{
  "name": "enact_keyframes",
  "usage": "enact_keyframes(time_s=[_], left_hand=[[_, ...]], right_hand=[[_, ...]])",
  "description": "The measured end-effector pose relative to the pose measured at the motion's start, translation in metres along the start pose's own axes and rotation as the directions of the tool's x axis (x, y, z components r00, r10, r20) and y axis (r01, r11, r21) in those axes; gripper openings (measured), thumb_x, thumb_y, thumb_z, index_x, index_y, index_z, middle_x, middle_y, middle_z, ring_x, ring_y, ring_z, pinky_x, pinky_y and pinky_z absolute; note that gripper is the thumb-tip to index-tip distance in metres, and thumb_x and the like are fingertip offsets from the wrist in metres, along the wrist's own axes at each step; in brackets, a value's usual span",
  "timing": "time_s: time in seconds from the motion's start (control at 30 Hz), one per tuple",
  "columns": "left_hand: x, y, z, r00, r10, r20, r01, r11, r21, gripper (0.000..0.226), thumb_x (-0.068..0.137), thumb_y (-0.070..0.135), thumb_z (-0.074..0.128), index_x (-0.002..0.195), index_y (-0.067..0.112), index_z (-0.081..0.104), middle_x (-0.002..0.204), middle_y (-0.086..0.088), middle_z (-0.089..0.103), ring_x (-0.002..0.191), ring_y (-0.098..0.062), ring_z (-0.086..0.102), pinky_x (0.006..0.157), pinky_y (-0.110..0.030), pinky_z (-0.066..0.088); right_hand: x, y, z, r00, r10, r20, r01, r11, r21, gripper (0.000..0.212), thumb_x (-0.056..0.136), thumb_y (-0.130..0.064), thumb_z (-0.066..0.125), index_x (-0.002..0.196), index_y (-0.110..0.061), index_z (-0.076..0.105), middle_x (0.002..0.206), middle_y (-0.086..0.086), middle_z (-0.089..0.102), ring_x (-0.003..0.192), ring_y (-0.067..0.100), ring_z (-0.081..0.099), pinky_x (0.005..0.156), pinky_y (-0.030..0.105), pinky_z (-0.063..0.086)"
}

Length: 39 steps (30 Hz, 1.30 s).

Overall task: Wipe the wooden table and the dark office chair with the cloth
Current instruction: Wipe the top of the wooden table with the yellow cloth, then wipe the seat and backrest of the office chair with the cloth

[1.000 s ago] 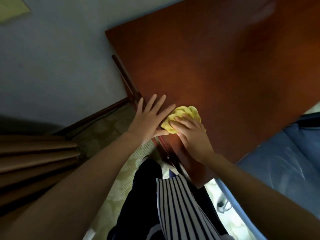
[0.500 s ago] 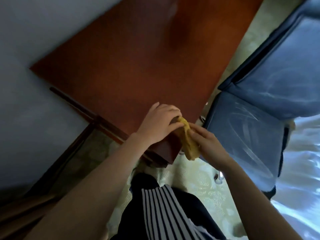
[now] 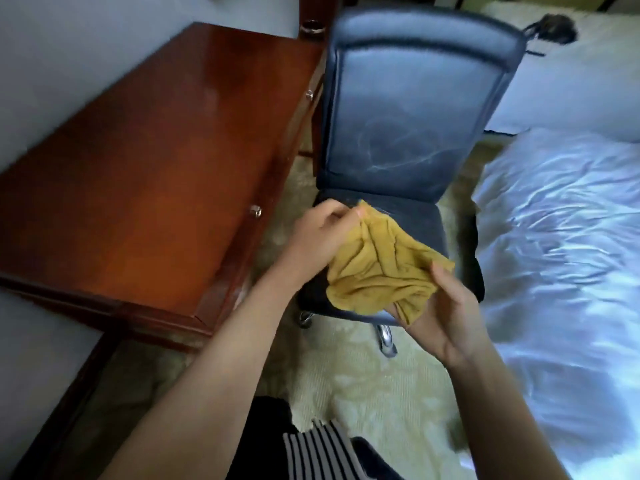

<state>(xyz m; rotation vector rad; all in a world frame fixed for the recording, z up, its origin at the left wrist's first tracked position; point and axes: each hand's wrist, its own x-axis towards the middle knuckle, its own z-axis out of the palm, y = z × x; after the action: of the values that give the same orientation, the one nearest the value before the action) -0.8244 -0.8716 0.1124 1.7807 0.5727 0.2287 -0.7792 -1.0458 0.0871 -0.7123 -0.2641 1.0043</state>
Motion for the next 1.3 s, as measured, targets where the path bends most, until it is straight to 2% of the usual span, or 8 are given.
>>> enact_keyframes(time_s=[0.2,0.33,0.57,0.73,0.8,1.0,1.1,1.3], left_hand=[[-0.017,0.028,0.107,0.886,-0.060,0.460,0.116,0.989,-0.093,0.029,0.087,0.037,0.063,0.107,0.017,0.069,0.101,0.007,0.072,0.095,-0.007,0.067,0.086,-0.022,0.051],[-0.020,0.046,0.164,0.874,0.054,0.483,-0.016,0.997,-0.081,0.016,0.087,0.011,0.064,0.101,0.003,0.063,0.089,-0.007,0.063,0.081,-0.011,0.059,0.072,-0.023,0.048],[0.014,0.070,0.224,0.813,0.065,0.578,-0.045,0.998,-0.048,0.016,0.086,0.005,0.063,0.088,0.021,0.065,0.084,0.001,0.063,0.081,-0.009,0.059,0.074,-0.022,0.047],[0.046,0.089,0.250,0.758,0.062,0.649,-0.022,0.997,-0.070,0.011,0.087,0.002,0.061,0.097,0.005,0.065,0.083,-0.005,0.060,0.079,-0.012,0.057,0.065,-0.016,0.044],[0.061,0.096,0.256,0.743,0.105,0.661,-0.057,0.994,-0.094,0.010,0.086,0.002,0.062,0.093,0.009,0.066,0.078,0.000,0.060,0.073,-0.008,0.056,0.062,-0.013,0.043],[0.095,0.099,0.265,0.775,0.272,0.570,-0.292,0.955,-0.059,0.010,0.083,0.006,0.064,0.086,0.015,0.066,0.069,0.004,0.060,0.060,0.000,0.051,0.056,-0.015,0.038],[0.104,0.090,0.269,0.799,0.317,0.511,-0.423,0.900,0.104,0.007,0.082,0.011,0.063,0.087,0.015,0.067,0.066,0.004,0.061,0.060,-0.008,0.052,0.057,-0.025,0.041],[0.112,0.066,0.297,0.829,0.340,0.443,-0.549,0.646,0.531,0.015,0.091,0.025,0.050,0.102,0.023,0.061,0.091,0.004,0.065,0.087,-0.019,0.059,0.077,-0.035,0.046]], right_hand=[[-0.083,-0.049,-0.058,0.969,-0.099,-0.224,0.130,0.983,0.126,0.044,0.094,-0.037,0.045,0.125,-0.012,0.063,0.131,0.013,0.059,0.115,0.035,0.058,0.083,0.041,0.051],[-0.120,-0.065,-0.095,0.903,-0.055,-0.426,0.150,0.970,0.191,0.049,0.095,-0.041,0.038,0.125,-0.012,0.064,0.131,0.015,0.058,0.115,0.032,0.060,0.085,0.045,0.053],[-0.137,-0.073,-0.136,0.662,-0.069,-0.746,0.205,0.974,0.092,0.034,0.085,-0.030,0.065,0.118,-0.019,0.062,0.125,0.007,0.063,0.113,0.024,0.062,0.091,0.040,0.053],[-0.124,-0.100,-0.133,0.505,-0.265,-0.821,0.134,0.964,-0.228,0.076,0.060,-0.035,0.083,0.129,-0.033,0.051,0.127,0.003,0.062,0.114,0.017,0.060,0.102,0.039,0.042],[-0.114,-0.112,-0.135,0.465,-0.321,-0.825,0.117,0.946,-0.302,0.071,0.062,-0.038,0.083,0.126,-0.038,0.054,0.129,0.000,0.061,0.113,0.010,0.061,0.102,0.039,0.043],[-0.072,-0.133,-0.134,0.624,-0.495,-0.604,0.240,0.858,-0.454,0.054,0.083,-0.036,0.063,0.134,-0.023,0.052,0.132,0.007,0.059,0.123,0.023,0.055,0.100,0.040,0.044],[-0.049,-0.144,-0.140,0.736,-0.362,-0.572,0.281,0.932,-0.228,0.054,0.086,-0.039,0.060,0.134,-0.016,0.053,0.135,0.018,0.054,0.127,0.032,0.048,0.102,0.047,0.037],[-0.032,-0.159,-0.200,0.769,0.073,-0.635,0.145,0.948,0.285,0.043,0.082,-0.044,0.064,0.112,-0.013,0.070,0.110,0.011,0.068,0.094,0.027,0.069,0.073,0.041,0.055]])
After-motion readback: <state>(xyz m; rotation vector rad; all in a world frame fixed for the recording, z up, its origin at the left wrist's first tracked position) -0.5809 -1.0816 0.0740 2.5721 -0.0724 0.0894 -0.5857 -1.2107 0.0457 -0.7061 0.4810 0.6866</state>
